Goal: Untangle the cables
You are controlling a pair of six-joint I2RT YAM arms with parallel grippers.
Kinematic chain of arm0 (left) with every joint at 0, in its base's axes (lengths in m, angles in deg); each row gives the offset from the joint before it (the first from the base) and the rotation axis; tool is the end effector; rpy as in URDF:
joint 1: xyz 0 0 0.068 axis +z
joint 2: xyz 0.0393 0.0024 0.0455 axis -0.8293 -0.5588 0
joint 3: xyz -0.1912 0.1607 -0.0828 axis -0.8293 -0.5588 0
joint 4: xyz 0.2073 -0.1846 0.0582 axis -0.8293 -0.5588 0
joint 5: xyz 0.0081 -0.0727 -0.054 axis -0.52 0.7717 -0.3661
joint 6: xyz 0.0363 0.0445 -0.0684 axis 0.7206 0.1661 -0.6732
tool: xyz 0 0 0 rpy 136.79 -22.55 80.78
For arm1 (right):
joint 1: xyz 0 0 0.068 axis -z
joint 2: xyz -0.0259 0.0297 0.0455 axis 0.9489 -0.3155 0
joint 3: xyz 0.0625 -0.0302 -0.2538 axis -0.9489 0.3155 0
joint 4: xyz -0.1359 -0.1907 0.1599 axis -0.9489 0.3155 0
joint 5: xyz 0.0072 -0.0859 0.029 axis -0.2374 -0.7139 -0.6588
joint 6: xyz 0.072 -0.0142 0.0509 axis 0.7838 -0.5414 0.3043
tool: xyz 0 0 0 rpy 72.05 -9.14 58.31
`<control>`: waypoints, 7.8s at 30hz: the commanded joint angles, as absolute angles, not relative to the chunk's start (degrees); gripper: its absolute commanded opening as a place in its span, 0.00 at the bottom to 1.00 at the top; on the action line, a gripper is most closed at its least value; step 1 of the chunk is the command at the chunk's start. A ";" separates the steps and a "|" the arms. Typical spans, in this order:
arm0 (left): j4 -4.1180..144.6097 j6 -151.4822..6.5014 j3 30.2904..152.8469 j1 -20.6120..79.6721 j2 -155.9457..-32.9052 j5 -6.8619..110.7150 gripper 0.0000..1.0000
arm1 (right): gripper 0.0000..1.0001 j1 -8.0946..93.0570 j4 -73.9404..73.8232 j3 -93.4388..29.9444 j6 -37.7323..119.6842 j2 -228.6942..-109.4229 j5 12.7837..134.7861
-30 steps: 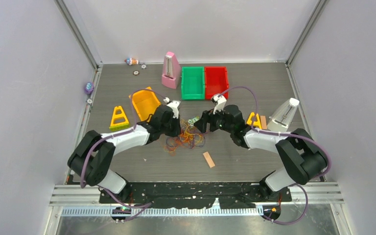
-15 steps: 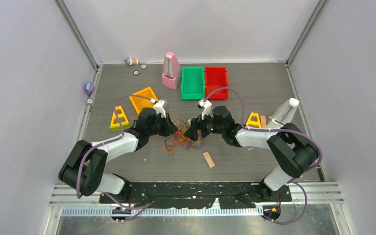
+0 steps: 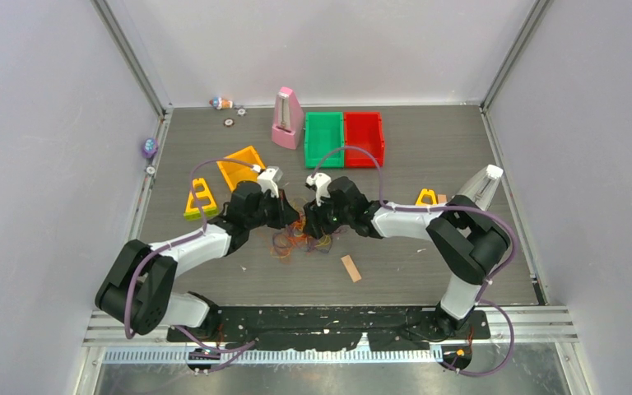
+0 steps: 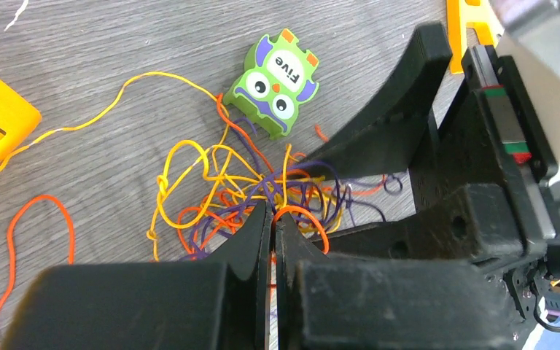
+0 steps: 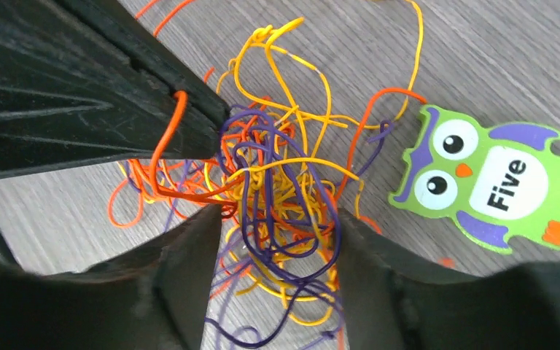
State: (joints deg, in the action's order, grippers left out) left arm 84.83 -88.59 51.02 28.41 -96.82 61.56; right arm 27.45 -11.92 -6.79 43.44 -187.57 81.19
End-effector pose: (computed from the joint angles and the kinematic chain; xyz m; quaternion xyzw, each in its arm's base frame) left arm 0.2774 -0.1727 0.1358 0.0779 0.8533 -0.3500 0.3785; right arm 0.2750 0.2959 0.1088 -0.3217 0.8315 0.3016 0.3378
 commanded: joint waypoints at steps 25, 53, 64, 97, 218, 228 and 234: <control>86.52 -83.63 48.72 26.83 -88.02 56.33 1.00 | 0.05 36.82 -38.03 8.08 56.71 -174.48 88.49; 67.74 -78.54 72.17 18.74 -113.07 55.68 0.83 | 0.05 40.44 -35.85 6.55 59.84 -178.59 91.55; 72.76 -81.62 68.05 20.49 -109.61 49.62 0.00 | 0.05 40.54 -34.31 7.57 58.90 -176.10 86.86; 66.56 -92.73 53.06 27.64 -86.44 13.58 0.00 | 0.05 47.50 -8.19 20.98 83.53 -148.81 16.72; 104.44 -77.87 41.35 18.32 -75.75 52.19 0.91 | 0.05 41.64 -4.15 -13.28 56.00 -142.44 89.98; 105.12 -75.80 47.80 13.45 -83.96 52.16 0.91 | 0.05 41.66 -4.57 -18.35 59.05 -144.27 88.87; 110.89 -72.69 48.64 12.87 -88.96 52.68 0.87 | 0.05 41.63 -2.70 -21.13 59.67 -144.63 85.77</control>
State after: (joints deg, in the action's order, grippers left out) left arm 104.57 -75.57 46.29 13.09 -86.96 51.74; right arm 41.83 -2.30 -17.39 58.48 -144.53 87.82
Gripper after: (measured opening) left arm 0.885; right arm 0.079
